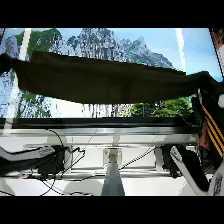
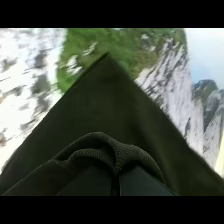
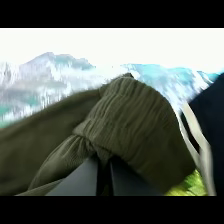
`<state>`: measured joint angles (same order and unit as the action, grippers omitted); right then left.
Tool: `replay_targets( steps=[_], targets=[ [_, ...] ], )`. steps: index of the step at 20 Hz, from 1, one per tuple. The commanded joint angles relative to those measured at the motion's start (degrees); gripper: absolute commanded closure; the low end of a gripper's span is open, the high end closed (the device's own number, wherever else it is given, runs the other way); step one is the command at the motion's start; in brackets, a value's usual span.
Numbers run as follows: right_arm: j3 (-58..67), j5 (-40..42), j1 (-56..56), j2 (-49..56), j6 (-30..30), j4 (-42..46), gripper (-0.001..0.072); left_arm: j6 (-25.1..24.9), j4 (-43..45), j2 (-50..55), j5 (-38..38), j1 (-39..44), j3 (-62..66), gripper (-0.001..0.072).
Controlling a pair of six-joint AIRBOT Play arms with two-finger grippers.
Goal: Fold the clothes and pants, and hang the long-sleeved shirts on hangers.
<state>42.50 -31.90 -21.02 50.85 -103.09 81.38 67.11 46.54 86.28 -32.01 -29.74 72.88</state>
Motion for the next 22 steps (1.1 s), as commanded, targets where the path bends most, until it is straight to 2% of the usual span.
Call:
replay_targets(
  steps=[1,4,5,6,7,10,11,13,14,15,17,21,22],
  targets=[
    [7.8,9.3,0.0,17.5,-1.4,-4.8,0.0681,1.3,-0.2,12.1,6.5,7.2,10.8,0.0695],
    [15.6,11.5,0.0,28.7,-1.4,-8.0,0.0666,1.2,-0.5,17.4,12.0,10.8,15.3,0.0685],
    [17.1,11.4,0.0,30.4,-1.4,-8.1,0.0491,0.9,-0.5,17.8,12.9,11.5,15.7,0.0557],
    [18.0,10.5,0.1,31.3,-1.3,-8.1,0.0135,0.0,-0.5,17.7,13.0,11.8,15.7,0.0079],
    [18.2,9.5,0.1,31.2,-1.0,-8.0,-0.0008,0.0,-0.3,17.3,12.7,11.8,15.7,-0.0005],
    [18.2,4.3,0.1,29.7,0.9,-6.7,0.0010,0.2,2.9,14.7,5.4,9.5,15.7,-0.0002],
    [18.2,3.0,0.1,29.3,1.9,-6.4,0.0011,1.7,4.0,13.6,1.8,8.0,15.7,0.0000],
    [18.2,1.1,0.1,28.5,4.3,-6.3,0.0016,7.7,8.0,11.4,-6.8,3.8,15.7,0.0029],
    [18.2,0.4,0.1,28.4,5.3,-6.2,0.0017,11.6,11.4,10.5,-12.2,1.2,15.6,0.0088],
    [18.2,-0.3,0.1,28.4,5.4,-6.2,0.0017,14.7,13.9,9.7,-17.1,-1.2,15.3,0.0091],
    [18.2,-1.3,0.1,28.4,5.8,-6.2,0.0017,15.5,15.0,7.5,-23.6,-5.3,11.4,0.0090],
    [18.2,-2.6,0.3,28.4,9.2,-6.3,0.0017,15.4,12.0,5.5,-21.5,-6.9,0.6,0.0082],
    [18.2,-2.9,0.6,28.4,10.4,-6.4,0.0017,15.3,10.1,6.4,-20.1,-6.4,-0.6,0.0030]
  ],
)
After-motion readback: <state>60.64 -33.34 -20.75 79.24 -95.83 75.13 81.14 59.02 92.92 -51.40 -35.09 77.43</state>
